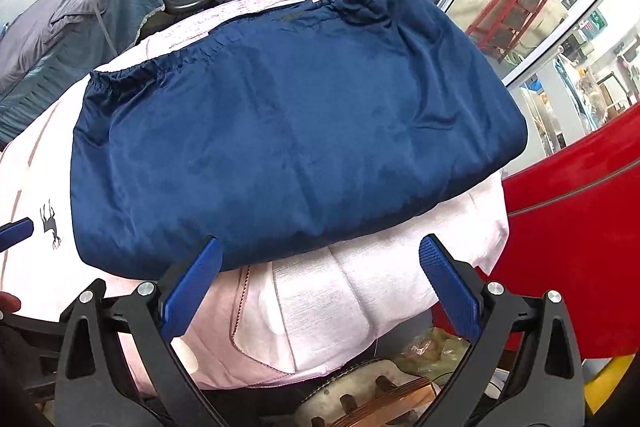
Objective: Fold large clothes
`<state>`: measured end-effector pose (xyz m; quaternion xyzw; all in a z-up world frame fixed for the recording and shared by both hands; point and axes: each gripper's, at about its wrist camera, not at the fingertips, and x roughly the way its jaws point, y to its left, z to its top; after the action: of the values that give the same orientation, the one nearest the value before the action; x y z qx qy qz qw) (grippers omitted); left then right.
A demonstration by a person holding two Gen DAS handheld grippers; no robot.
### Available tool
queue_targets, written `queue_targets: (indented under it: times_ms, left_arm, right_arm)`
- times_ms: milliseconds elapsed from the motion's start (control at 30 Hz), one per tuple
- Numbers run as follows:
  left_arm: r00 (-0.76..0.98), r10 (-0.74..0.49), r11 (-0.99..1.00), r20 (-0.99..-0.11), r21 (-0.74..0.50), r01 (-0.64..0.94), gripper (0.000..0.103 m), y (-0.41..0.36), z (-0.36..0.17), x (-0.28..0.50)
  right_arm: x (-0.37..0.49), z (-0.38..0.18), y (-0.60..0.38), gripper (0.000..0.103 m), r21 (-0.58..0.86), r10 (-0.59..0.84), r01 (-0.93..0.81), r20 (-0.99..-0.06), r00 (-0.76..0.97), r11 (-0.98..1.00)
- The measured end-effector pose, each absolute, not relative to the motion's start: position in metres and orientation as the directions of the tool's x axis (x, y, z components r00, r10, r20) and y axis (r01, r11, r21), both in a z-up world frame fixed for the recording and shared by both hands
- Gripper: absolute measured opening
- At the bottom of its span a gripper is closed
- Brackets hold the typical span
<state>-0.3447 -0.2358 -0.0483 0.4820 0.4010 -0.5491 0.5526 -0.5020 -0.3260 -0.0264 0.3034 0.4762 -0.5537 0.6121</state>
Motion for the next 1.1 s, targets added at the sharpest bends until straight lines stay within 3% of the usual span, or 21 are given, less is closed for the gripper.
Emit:
queue_targets:
  times_ms: [1100]
  left_arm:
    - [0.082, -0.230, -0.083, -0.970, 0.103, 0.991, 0.097, -0.232, -0.047, -0.345]
  right_arm:
    - [-0.489, -0.029, -0.323, 0.097, -0.160, -0.381, 0.957, -0.923, -0.057, 0.243]
